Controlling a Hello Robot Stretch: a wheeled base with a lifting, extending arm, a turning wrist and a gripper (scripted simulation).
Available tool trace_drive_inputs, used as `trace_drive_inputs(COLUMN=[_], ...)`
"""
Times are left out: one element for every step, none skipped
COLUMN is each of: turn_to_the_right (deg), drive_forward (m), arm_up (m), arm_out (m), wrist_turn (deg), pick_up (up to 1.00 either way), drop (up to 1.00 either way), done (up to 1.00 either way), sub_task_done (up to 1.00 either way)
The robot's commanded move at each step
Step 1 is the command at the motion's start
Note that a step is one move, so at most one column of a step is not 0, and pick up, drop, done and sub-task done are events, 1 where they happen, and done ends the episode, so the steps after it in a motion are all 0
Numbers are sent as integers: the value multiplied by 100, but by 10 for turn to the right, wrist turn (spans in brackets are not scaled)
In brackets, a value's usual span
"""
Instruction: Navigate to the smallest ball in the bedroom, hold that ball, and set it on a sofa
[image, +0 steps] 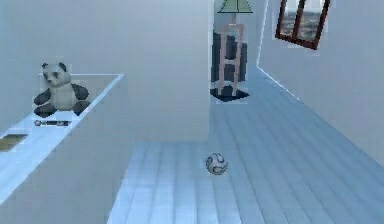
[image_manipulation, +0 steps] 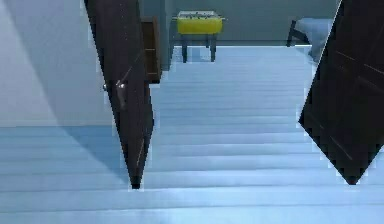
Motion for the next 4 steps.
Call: trace_drive_inputs(turn_to_the_right=[0,-450,-240,0], drive_forward=[80,0,0,0], arm_up=[0,0,0,18], arm_out=[0,0,0,0], wrist_turn=[0,0,0,0], pick_up=[0,0,0,0], drop=[0,0,0,0], done=[0,0,0,0], sub_task_done=[0,0,0,0])
